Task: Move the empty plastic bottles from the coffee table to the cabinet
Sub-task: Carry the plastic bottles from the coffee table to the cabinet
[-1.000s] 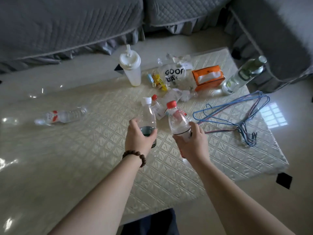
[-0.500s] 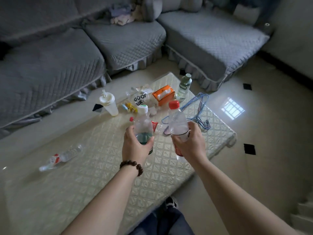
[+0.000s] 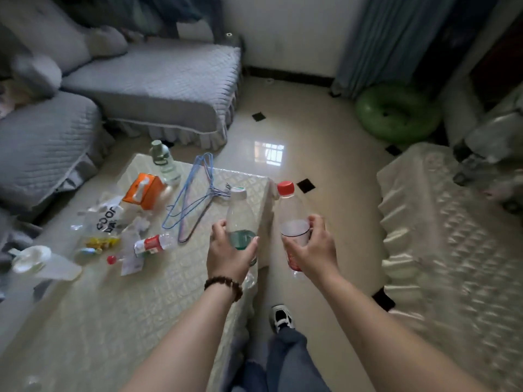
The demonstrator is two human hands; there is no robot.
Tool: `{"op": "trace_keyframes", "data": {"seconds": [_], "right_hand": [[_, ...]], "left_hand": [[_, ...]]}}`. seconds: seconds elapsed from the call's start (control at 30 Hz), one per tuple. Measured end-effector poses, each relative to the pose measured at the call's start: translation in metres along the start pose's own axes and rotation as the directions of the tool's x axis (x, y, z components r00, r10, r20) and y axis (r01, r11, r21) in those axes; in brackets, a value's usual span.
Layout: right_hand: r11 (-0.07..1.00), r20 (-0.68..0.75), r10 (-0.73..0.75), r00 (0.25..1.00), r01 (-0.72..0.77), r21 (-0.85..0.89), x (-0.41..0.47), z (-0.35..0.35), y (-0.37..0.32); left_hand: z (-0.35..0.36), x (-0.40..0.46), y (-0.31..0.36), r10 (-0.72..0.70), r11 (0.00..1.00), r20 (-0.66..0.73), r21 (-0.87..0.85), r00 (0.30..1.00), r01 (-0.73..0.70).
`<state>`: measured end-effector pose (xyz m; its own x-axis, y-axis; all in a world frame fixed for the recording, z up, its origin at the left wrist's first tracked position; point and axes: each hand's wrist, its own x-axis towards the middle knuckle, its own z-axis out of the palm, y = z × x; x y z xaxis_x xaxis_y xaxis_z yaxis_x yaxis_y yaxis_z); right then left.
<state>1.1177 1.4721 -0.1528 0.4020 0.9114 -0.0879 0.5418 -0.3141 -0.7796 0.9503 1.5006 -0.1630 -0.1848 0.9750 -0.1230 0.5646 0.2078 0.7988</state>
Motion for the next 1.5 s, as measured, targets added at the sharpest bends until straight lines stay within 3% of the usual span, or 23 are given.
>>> {"op": "trace_keyframes", "data": {"seconds": [0.2, 0.5, 1.03, 1.5], "right_hand": [[0.974, -0.273, 0.228, 0.935, -0.224, 0.044, -0.025, -0.083, 0.072], [0.909, -0.533, 0.414, 0.738, -0.367, 0.196, -0.049, -0.199, 0.169], [0.824, -0.63, 0.551, 0.546, -0.477, 0.307, -0.02, -0.408, 0.352], [0.748, -0.585, 0.648, 0.488, -0.554, 0.366, 0.062, -0.451, 0.423]], "left_hand": [[0.077, -0.034, 0.057, 0.121, 0.991, 0.312, 0.019, 0.942, -0.133], [0.201, -0.101, 0.145, 0.266, 0.948, 0.565, -0.007, 0.781, -0.318], [0.454, -0.206, 0.293, 0.352, 0.889, 0.7, -0.042, 0.622, -0.456], [0.572, -0.171, 0.342, 0.323, 0.865, 0.749, 0.015, 0.578, -0.502]]}}
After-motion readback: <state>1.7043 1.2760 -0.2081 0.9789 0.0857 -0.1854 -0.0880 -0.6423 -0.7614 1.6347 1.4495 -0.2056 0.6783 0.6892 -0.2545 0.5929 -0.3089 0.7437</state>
